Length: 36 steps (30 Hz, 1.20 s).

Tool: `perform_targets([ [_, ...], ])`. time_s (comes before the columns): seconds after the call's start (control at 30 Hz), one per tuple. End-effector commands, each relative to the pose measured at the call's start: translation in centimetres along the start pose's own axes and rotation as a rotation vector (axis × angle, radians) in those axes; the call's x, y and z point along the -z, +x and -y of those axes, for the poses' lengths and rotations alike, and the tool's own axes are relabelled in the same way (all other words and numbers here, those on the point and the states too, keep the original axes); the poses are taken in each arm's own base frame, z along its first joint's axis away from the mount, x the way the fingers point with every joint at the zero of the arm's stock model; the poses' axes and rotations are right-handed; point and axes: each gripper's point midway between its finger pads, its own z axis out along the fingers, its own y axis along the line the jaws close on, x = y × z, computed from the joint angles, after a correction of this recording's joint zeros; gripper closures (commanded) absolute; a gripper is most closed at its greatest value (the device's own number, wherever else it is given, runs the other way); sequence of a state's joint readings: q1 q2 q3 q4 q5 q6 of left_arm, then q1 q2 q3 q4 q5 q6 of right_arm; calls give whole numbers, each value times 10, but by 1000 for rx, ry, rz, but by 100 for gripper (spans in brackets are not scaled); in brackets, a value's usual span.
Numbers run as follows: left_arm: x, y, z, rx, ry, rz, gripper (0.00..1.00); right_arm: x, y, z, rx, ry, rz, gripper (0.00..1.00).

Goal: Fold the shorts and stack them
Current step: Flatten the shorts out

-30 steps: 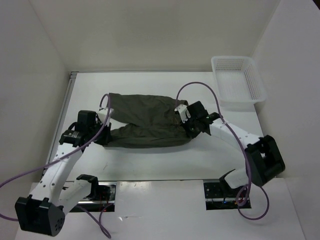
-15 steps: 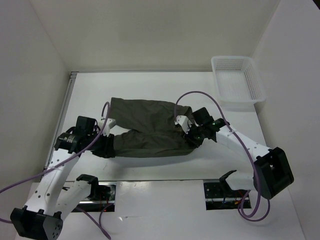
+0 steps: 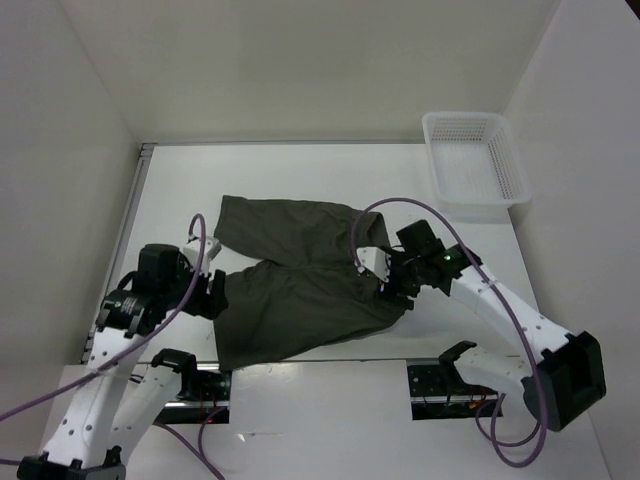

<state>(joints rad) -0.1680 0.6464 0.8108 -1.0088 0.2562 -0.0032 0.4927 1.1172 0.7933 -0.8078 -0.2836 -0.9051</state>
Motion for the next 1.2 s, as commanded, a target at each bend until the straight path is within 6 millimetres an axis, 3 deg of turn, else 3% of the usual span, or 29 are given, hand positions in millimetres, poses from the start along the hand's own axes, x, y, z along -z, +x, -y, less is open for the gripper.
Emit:
perform_targets([
  [0.0, -44, -42, -58, -31, -244, 140, 25, 36, -39, 44, 2, 254, 159, 17],
  [0.03, -62, -37, -68, -20, -265, 85, 24, 41, -47, 64, -9, 351, 188, 15],
  [0.13, -99, -43, -87, -9, -305, 16, 22, 40, -67, 88, -133, 404, 250, 14],
  [0.23, -120, -65, -108, 14, -345, 18, 21, 33, -88, 112, -250, 446, 335, 5],
  [0.3, -127, -78, -125, 26, -396, 40, 20, 34, -100, 132, -300, 506, 391, 5],
  [0.33, -138, -72, -130, 31, -406, 1, 19, 23, -96, 138, -362, 515, 378, 5],
  [0.43, -153, -57, -135, 46, -397, -62, 19, 20, -98, 167, -502, 564, 442, 5],
  [0.5, -162, -50, -135, 49, -383, -90, 19, 16, -97, 186, -623, 584, 482, 11],
  [0.57, -167, -39, -136, 54, -380, -124, 23, 15, -95, 200, -700, 605, 513, 15],
  [0.6, -170, -34, -132, 58, -355, -142, 30, 17, -96, 208, -732, 612, 530, 15],
  [0.63, -173, -27, -132, 61, -352, -170, 34, 8, -86, 214, -806, 605, 519, 17],
  [0.7, -178, -23, -134, 63, -355, -186, 41, 8, -83, 228, -867, 615, 534, 21],
  [0.77, -187, -28, -145, 57, -395, -167, 54, -6, -72, 239, -917, 613, 512, 23],
  [0.83, -188, -49, -164, 75, -447, -119, 58, -7, -77, 254, -926, 628, 520, 26],
  [0.87, -186, -86, -175, 82, -464, -58, 56, -10, -76, 268, -944, 636, 522, 26],
  [0.93, -179, -118, -179, 112, -402, -20, 53, -13, -74, 279, -953, 642, 514, 27],
  [0.97, -173, -129, -193, 144, -402, 0, 51, -16, -73, 289, -959, 641, 517, 27],
  [1.0, -165, -154, -201, 149, -400, 49, 50, -17, -69, 294, -977, 645, 516, 28],
  [1.17, -182, -137, -206, 197, -327, -8, 37, -42, -61, 297, -1033, 596, 492, 29],
])
